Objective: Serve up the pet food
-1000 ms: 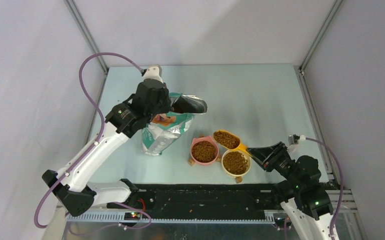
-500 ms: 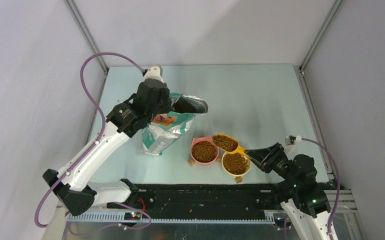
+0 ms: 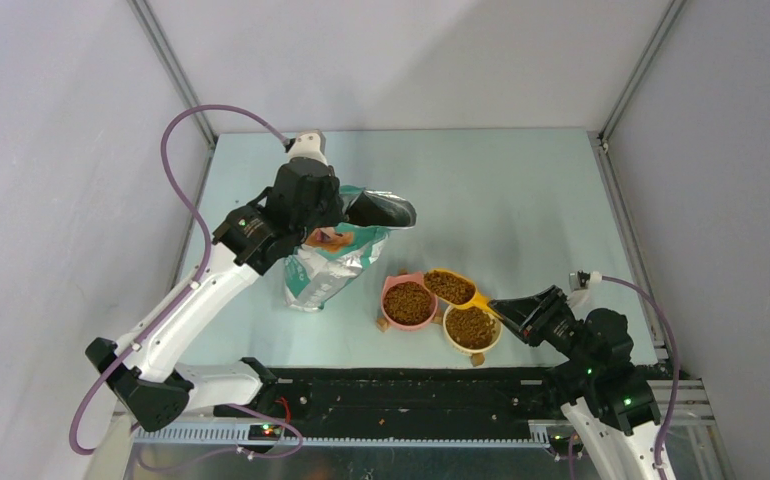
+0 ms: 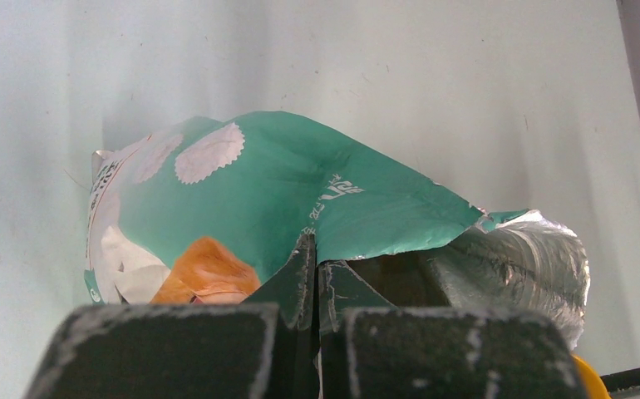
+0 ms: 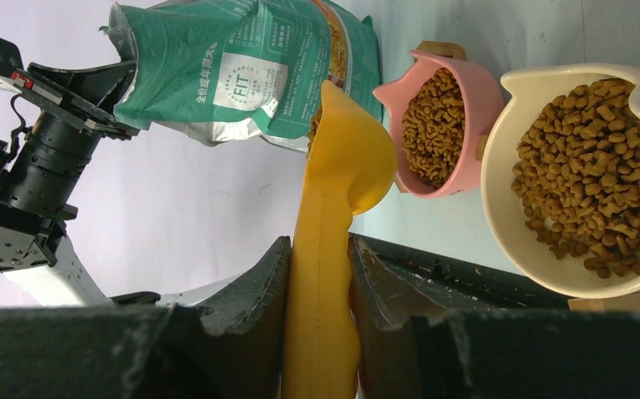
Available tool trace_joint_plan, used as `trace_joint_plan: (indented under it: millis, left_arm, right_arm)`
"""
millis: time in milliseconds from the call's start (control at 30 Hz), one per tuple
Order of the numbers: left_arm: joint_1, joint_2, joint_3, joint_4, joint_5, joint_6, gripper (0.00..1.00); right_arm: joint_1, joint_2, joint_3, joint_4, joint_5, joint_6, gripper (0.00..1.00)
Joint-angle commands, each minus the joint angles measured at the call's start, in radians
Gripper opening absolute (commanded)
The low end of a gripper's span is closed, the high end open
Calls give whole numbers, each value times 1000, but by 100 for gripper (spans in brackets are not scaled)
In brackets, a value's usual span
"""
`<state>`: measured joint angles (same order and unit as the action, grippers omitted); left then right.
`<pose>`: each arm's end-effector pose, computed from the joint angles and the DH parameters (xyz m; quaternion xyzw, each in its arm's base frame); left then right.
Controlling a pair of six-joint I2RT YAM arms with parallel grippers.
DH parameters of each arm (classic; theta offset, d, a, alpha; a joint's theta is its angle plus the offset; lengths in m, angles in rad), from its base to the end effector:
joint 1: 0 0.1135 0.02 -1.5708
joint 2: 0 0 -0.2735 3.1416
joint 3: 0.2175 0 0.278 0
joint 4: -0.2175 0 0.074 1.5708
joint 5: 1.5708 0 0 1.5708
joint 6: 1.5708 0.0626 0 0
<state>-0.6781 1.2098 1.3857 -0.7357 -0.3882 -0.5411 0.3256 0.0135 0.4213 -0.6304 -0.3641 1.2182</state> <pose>0.2422 -0.1647 0.4059 -0.0344 0.8629 -0.1337 0.4862 0.0887 0.0535 0.2507 0.2297 0.7419 0.5295 0.3412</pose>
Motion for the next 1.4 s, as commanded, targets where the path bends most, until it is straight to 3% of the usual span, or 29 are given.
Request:
trace_joint_plan:
  millis: [0,333,800,1367]
  left_arm:
    - [3,0,-6,-19,-14,11,0]
    - [3,5,-8,-20,-16,10,0]
    - [3,7,-6,-21,-17,10,0]
    - [3,11,-5,-23,-18,15,0]
  right_arm:
    - [-2,-106,8,53,-18,-16,0]
    - [-2,-106,9,9,-11,-29,0]
    - [-2,-104,-85,118,-88,12,0]
    - [-2,-107,-32,47,-68,-25,0]
